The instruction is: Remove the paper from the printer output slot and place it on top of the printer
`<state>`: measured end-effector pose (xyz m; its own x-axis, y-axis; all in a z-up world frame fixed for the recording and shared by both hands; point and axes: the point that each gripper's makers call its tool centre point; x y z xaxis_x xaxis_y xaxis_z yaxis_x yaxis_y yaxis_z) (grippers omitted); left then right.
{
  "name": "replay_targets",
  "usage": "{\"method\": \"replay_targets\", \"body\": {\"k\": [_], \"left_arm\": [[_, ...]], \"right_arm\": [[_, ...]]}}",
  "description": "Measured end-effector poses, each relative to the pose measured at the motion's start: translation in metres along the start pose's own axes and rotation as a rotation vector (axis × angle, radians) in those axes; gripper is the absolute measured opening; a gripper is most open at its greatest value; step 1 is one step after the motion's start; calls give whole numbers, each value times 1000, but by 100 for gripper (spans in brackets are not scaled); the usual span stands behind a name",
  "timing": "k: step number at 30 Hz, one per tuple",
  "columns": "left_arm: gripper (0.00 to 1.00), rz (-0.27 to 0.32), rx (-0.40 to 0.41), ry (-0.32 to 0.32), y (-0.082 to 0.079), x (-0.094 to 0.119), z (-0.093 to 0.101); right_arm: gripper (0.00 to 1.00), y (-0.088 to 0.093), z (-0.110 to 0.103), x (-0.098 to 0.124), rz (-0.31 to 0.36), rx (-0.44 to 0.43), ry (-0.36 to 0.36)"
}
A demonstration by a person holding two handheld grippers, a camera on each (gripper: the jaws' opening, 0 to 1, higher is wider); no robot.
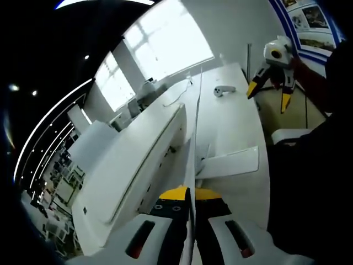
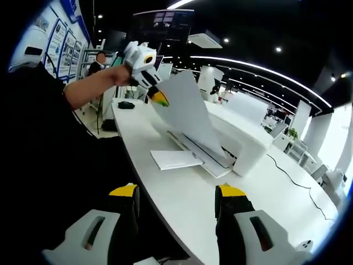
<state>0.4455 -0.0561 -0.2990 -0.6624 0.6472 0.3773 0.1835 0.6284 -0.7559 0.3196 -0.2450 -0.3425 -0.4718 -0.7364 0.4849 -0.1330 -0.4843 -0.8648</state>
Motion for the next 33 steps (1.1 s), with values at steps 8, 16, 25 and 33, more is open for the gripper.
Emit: {"method": "replay_targets", "body": {"k": [8,16,25,33], "left_arm": [[5,-1,7,0,2,0,-2],[5,9,16,1,0,-2,-2],[5,9,26,-7,0,-1,-8],[5,13,18,-3,-5,-2,-10]], "right_arm": [[51,1,1,-1,0,-4,-3],[51,0,1,-3,-4,-4,-5],[51,-1,2,-4,-4,-5,-5],[51,-1,3,-3,-1,-6,0]]}}
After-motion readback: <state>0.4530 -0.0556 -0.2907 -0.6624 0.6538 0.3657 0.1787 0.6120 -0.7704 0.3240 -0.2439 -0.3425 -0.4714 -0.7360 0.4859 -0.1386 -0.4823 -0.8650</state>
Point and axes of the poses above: the point that each gripper's makers call its tool centre point, and the gripper's own axes: x roughly backward along the fingers, z roughly to its right, y roughly out of its underside, and after that the axes turned 15 degrees about -y, right-handed
